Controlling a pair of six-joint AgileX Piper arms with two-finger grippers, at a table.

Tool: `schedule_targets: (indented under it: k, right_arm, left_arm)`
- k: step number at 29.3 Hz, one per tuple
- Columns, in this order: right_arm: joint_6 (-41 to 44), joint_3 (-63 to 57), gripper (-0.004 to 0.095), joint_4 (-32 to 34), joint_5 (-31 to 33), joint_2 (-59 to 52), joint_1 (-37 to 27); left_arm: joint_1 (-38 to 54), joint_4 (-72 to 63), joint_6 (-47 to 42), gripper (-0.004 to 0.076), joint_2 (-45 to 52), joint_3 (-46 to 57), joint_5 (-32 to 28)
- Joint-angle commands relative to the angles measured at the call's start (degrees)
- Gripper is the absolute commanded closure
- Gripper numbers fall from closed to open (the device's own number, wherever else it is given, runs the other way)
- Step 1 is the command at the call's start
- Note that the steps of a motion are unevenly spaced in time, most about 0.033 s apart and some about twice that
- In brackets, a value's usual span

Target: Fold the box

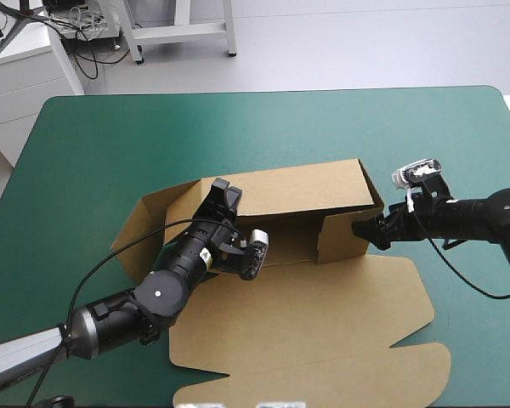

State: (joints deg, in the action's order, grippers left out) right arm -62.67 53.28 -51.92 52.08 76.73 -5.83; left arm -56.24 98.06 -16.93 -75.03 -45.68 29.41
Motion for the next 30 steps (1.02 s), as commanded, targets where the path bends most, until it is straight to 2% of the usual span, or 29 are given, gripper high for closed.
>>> schedule_targets:
  k: [1, 5, 12, 20, 22, 24, 27, 30]
  right_arm:
    - [-3.0, 1.2, 0.0008, -5.4, -2.0, -1.6, 0.2]
    - [-3.2, 0.6, 0.0008, -4.4, -4.6, -1.6, 3.7]
    - [5.3, 0.5, 0.0008, 4.9, -15.8, -1.8, 11.3]
    - [8.5, 0.5, 0.0009, 6.4, -19.7, -1.8, 13.5]
    - [9.4, 0.5, 0.0034, 7.0, -20.0, -1.8, 13.5]
    - [9.4, 0.1, 0.0093, 6.7, -20.1, -1.8, 13.5]
    - [9.4, -1.5, 0.0284, 6.0, -20.8, -1.8, 13.5]
    - [7.6, -3.5, 0.0659, 5.0, -20.8, -1.8, 13.5]
  left_arm:
    - [-0.2, 5.1, 1.0, 0.0734, 1.3, -1.2, -0.1]
    - [-0.2, 5.1, 1.0, 0.0734, 1.3, -1.2, -0.1]
    - [-0.2, 5.1, 1.0, 0.0734, 1.3, -1.2, -0.1]
    - [-0.2, 5.1, 1.0, 0.0734, 1.3, -1.2, -0.1]
    - [-0.2, 5.1, 1.0, 0.0734, 1.3, -1.2, -0.1]
    - [-0.2, 5.1, 1.0, 0.0734, 1.3, -1.2, -0.1]
    - [-0.2, 5.1, 1.0, 0.0734, 1.3, -1.2, -0.1]
    - [-0.2, 5.1, 1.0, 0.0734, 1.3, -1.2, -0.1]
